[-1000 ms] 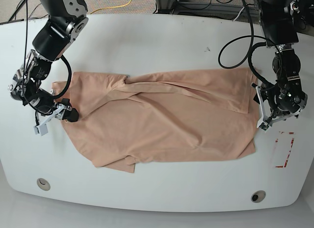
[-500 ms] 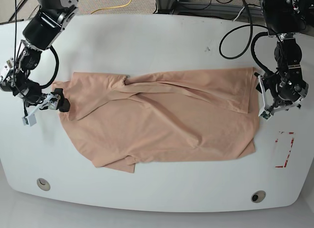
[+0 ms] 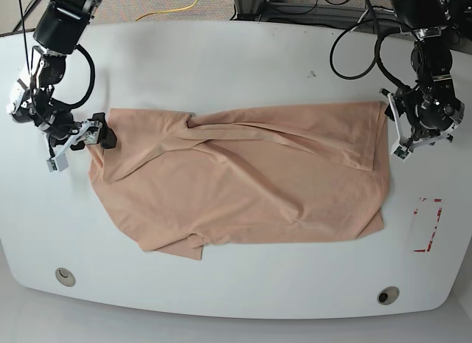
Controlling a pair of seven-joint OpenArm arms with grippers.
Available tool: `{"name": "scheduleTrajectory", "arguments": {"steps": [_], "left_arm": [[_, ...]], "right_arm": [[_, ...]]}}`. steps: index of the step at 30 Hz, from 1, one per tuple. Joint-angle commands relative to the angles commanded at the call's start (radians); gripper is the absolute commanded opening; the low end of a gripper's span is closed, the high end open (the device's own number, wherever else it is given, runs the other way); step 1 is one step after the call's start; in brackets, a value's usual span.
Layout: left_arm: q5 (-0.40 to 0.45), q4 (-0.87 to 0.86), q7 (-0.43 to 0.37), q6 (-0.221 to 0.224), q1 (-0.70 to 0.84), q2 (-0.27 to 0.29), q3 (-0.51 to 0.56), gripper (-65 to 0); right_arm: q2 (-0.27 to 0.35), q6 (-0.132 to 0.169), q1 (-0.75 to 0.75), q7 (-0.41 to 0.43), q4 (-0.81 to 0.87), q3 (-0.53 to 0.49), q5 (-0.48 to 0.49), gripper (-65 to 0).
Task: Layout the t-shirt on the table in an organized manner, then fold the t-shirt properly
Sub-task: 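Regrasp the shirt's side edge with the left gripper and pull it outward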
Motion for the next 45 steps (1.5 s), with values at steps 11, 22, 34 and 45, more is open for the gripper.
{"name": "scheduleTrajectory", "arguments": {"steps": [11, 22, 34, 45], "left_arm": [[0.005, -0.066, -0.058, 0.000, -0.003, 0.003, 0.000, -34.2], [0.005, -0.110, -0.129, 0.000, 0.011, 0.005, 0.000, -34.4], [-0.002, -0.176, -0.150, 0.000, 0.020, 0.012, 0.002, -44.7], [-0.003, -0.023, -0.048, 0.000, 0.026, 0.023, 0.002, -29.0]], "right_arm": [[0.002, 0.000, -0.005, 0.041, -0.052, -0.046, 0.000, -29.8], [0.003, 0.000, -0.026, 0.038, -0.051, -0.046, 0.002, -46.5], [0.028, 0.000, -0.043, 0.038, -0.049, -0.046, 0.009, -51.8], [0.029, 0.000, -0.043, 0.038, -0.049, -0.046, 0.009, -51.8]]}}
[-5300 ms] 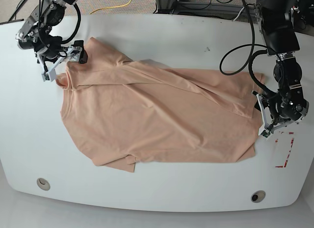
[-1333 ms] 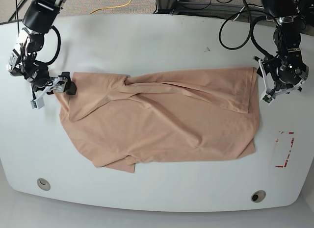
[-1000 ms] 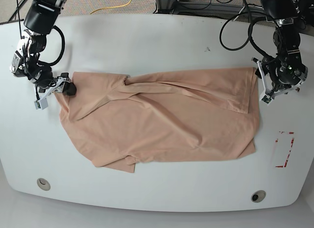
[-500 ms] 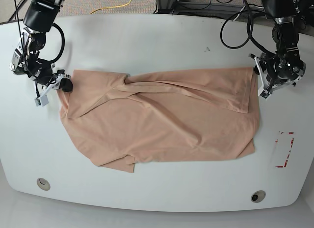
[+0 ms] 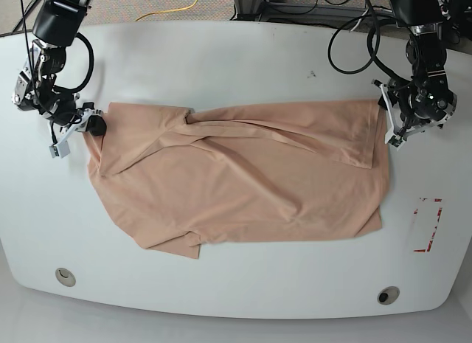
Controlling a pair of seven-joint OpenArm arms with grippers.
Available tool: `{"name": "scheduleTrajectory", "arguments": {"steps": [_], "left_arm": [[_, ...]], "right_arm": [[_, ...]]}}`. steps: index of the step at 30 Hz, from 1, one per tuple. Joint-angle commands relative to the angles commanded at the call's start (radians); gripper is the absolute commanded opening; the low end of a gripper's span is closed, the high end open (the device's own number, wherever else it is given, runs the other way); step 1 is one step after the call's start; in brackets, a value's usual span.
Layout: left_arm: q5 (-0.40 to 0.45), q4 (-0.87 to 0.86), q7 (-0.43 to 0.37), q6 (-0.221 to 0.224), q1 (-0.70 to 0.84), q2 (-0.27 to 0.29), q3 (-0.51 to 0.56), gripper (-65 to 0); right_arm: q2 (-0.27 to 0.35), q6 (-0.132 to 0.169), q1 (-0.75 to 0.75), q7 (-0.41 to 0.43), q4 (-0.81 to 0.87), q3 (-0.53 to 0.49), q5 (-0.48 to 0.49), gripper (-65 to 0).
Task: Layout the t-shirt on the table in an organized manner, then fold the t-shirt properly
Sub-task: 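Regrasp the shirt's side edge with the left gripper and pull it outward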
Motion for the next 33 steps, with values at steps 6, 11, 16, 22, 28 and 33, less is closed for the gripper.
{"name": "scheduleTrajectory", "arguments": {"steps": [6, 11, 16, 22, 28, 33], "left_arm": [[0.000, 0.029, 0.031, 0.000, -0.011, 0.002, 0.000, -28.7], [0.000, 0.023, 0.031, 0.000, -0.034, 0.023, 0.005, -28.7], [0.000, 0.025, 0.040, 0.000, -0.032, 0.035, 0.032, -28.7], [-0.038, 0.029, 0.080, 0.000, -0.018, 0.037, 0.055, -28.7], [-0.058, 0.020, 0.077, 0.000, -0.017, 0.037, 0.055, -28.9], [-0.057, -0.025, 0.075, 0.000, -0.025, 0.037, 0.055, -28.9]], "right_arm": [[-0.002, 0.000, 0.000, 0.000, 0.000, 0.000, 0.000, -51.8], [-0.002, 0.000, 0.000, 0.000, 0.000, 0.000, 0.000, -51.8], [-0.002, 0.000, 0.002, 0.000, 0.000, 0.000, 0.000, -51.8], [-0.003, 0.000, 0.002, 0.000, 0.000, 0.000, 0.000, -51.8], [-0.006, 0.000, 0.002, 0.000, 0.000, 0.000, 0.000, -51.8], [-0.006, 0.000, 0.002, 0.000, 0.000, 0.002, 0.000, -51.8]]}}
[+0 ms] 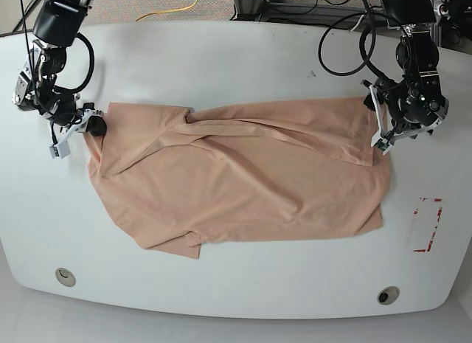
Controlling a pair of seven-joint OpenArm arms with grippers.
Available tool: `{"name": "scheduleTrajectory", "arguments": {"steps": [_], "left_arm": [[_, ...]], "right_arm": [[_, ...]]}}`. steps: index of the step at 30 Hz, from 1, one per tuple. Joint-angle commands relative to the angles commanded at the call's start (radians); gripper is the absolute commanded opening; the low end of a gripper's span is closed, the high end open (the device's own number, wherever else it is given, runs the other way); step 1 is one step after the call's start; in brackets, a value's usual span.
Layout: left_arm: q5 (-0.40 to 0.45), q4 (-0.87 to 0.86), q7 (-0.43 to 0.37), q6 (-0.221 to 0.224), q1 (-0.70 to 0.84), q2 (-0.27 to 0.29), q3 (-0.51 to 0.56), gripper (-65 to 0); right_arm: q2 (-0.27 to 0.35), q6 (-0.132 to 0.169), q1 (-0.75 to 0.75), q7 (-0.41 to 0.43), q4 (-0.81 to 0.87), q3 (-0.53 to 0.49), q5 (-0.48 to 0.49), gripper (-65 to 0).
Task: Layout the t-shirt on the table in an organized manner, then fold the t-shirt properly
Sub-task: 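Regrasp the shirt's side edge with the left gripper and pull it outward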
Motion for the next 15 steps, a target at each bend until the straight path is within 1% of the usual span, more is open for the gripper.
{"name": "scheduleTrajectory", "arguments": {"steps": [4, 9, 12, 13, 15], "left_arm": [[0.000, -0.057, -0.008, 0.000, -0.002, -0.002, 0.002, -28.9], [0.000, -0.098, -0.049, 0.000, -0.002, -0.002, 0.005, -28.9], [0.000, -0.141, -0.055, 0.000, -0.003, -0.002, 0.032, -29.2], [0.000, -0.150, -0.064, 0.000, -0.003, -0.002, 0.040, -29.9], [0.000, -0.164, -0.081, 0.000, -0.003, -0.002, 0.046, -34.3]], "right_arm": [[-0.002, 0.000, 0.008, 0.000, 0.000, 0.002, 0.000, -51.8], [-0.002, 0.000, 0.012, 0.000, -0.002, 0.003, 0.000, -51.8], [-0.002, 0.000, 0.012, 0.000, -0.002, 0.003, 0.000, -52.0], [-0.002, 0.000, 0.012, 0.000, -0.002, 0.003, 0.000, -52.3], [-0.002, 0.000, 0.012, 0.000, -0.002, 0.003, 0.000, -52.5]]}}
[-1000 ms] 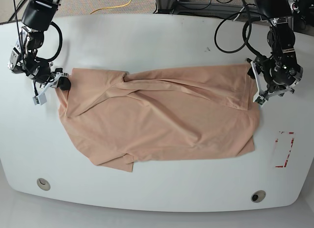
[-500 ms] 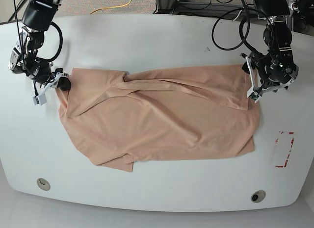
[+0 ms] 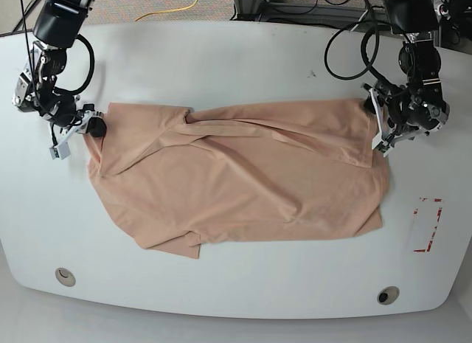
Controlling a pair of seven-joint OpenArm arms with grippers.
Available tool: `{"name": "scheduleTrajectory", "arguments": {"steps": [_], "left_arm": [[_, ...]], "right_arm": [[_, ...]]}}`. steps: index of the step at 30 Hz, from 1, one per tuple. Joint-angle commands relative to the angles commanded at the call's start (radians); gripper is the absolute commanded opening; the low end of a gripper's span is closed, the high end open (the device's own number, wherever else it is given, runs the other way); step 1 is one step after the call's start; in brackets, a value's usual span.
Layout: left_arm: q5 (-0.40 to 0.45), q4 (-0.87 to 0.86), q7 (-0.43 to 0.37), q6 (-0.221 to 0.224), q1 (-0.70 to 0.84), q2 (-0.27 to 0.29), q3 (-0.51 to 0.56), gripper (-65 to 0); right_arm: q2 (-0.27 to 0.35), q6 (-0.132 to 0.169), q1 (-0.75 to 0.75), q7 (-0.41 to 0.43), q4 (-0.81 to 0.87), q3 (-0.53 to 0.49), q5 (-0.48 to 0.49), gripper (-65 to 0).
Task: Layout the t-shirt on the table in an organized manner, then fold the t-shirt properly
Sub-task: 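Regrasp the shirt's side edge with the left gripper and pull it outward, then pull the shirt's shoulder corners apart with both grippers to flatten it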
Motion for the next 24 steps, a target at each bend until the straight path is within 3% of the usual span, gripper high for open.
{"name": "scheduleTrajectory", "arguments": {"steps": [5, 6, 12, 15, 18, 24], "left_arm": [[0.000, -0.046, -0.006, 0.000, -0.003, 0.000, 0.002, -56.1], [0.000, -0.048, -0.006, 0.000, -0.008, 0.000, 0.002, -57.5], [0.000, -0.041, -0.002, 0.000, -0.011, -0.006, -0.002, -58.1], [-0.002, -0.032, 0.002, 0.000, 0.006, -0.041, -0.002, -58.1], [-0.002, 0.021, 0.002, 0.000, 0.034, -0.060, -0.002, -58.1], [-0.002, 0.175, 0.061, 0.000, 0.109, -0.100, -0.003, -58.1]], "right_arm": [[0.000, 0.000, 0.000, 0.000, 0.000, 0.002, 0.000, -52.6], [0.000, 0.000, 0.000, 0.000, 0.000, 0.002, 0.000, -52.6], [0.000, 0.000, -0.006, -0.012, 0.000, 0.003, 0.000, -53.1], [0.002, 0.000, -0.006, -0.046, 0.000, 0.005, 0.000, -58.0], [0.002, 0.000, -0.023, -0.078, 0.000, 0.048, 0.002, -62.5], [0.000, 0.000, -0.107, -0.091, 0.081, 0.110, 0.002, -62.3]]}}
